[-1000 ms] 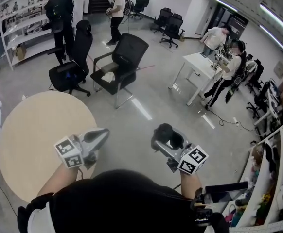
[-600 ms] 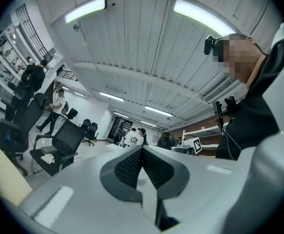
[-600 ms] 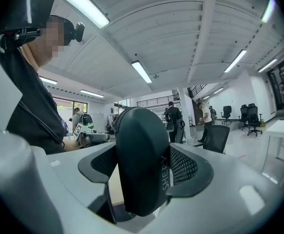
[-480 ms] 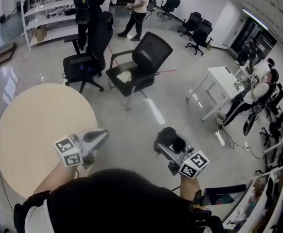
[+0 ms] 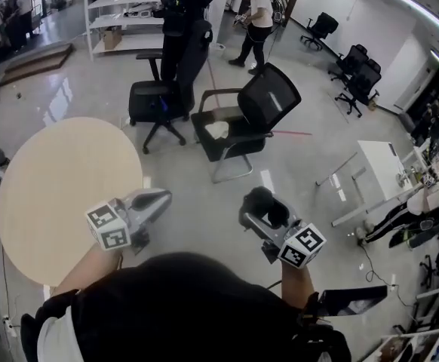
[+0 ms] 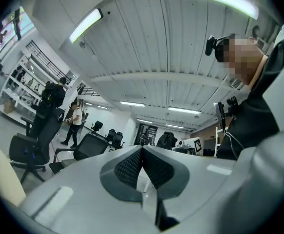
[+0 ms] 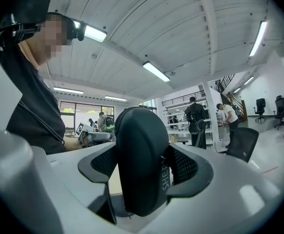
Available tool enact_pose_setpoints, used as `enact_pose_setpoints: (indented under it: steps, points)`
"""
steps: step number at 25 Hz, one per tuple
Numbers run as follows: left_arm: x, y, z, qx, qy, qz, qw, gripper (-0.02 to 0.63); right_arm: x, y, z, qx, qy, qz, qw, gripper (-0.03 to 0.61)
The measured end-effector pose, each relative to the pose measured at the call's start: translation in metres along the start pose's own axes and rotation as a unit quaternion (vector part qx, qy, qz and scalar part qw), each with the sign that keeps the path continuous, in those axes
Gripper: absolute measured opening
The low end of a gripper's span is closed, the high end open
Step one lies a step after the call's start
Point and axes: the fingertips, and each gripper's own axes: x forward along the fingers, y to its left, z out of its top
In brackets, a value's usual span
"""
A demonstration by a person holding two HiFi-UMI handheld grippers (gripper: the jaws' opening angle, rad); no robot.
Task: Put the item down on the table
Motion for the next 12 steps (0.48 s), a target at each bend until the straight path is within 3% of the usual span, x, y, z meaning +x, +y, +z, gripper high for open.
enact_pose_setpoints:
  steps: [7,12]
  points:
    - [0.024,0.015,0.0,0.005,0.002,0.042,0.9991,-0.006,0.026,-0.038,0.004,0.009,0.007,0.053,0.999,0.339]
    - [0.031,0.054,0.011,0.0,-0.013,0.043,0.999,-0.006,0.073,-0.059,0.008,0.0,0.017,0.061,0.998,0.339]
